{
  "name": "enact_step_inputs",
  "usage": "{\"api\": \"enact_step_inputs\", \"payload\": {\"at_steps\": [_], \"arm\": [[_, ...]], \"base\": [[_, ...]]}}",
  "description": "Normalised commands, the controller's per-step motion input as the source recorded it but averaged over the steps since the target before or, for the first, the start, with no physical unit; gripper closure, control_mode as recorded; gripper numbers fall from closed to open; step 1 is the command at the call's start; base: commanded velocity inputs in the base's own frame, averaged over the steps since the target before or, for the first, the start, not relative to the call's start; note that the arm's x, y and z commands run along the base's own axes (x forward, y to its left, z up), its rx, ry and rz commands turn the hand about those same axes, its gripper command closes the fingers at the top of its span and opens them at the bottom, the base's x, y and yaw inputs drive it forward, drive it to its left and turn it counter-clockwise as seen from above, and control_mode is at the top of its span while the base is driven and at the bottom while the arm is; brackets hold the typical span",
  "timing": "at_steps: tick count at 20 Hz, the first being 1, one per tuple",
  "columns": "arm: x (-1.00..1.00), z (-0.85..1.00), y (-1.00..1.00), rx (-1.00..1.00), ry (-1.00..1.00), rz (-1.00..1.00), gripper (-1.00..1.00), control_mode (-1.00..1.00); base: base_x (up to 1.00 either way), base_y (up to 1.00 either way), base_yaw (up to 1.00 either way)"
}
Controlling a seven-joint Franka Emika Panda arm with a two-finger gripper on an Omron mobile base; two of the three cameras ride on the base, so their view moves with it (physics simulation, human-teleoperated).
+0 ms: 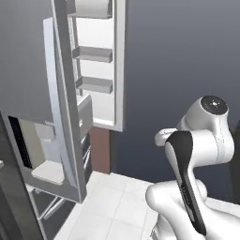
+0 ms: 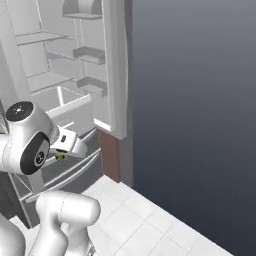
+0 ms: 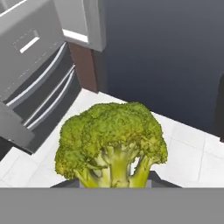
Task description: Place the squash and broccoli inside the fridge drawer. Close the drawer after placing the vegetables.
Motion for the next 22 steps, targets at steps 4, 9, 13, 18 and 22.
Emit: {"api": "enact_step_inputs", "payload": {"at_steps": [4, 9, 13, 18, 22], "arm": [[0.0, 0.0, 0.0, 0.0, 0.0, 0.0, 1.0, 1.0], [0.0, 0.0, 0.0, 0.0, 0.0, 0.0, 1.0, 1.0], [0.0, 0.0, 0.0, 0.0, 0.0, 0.0, 1.0, 1.0], [0.0, 0.0, 0.0, 0.0, 0.0, 0.0, 1.0, 1.0], [0.0, 0.0, 0.0, 0.0, 0.0, 0.0, 1.0, 1.0]], "base": [[0.71, -0.57, 0.6], [0.67, -0.57, 0.61], [0.5, -0.45, 0.64], [0.48, -0.41, 0.6], [0.73, -0.11, 0.52]]}}
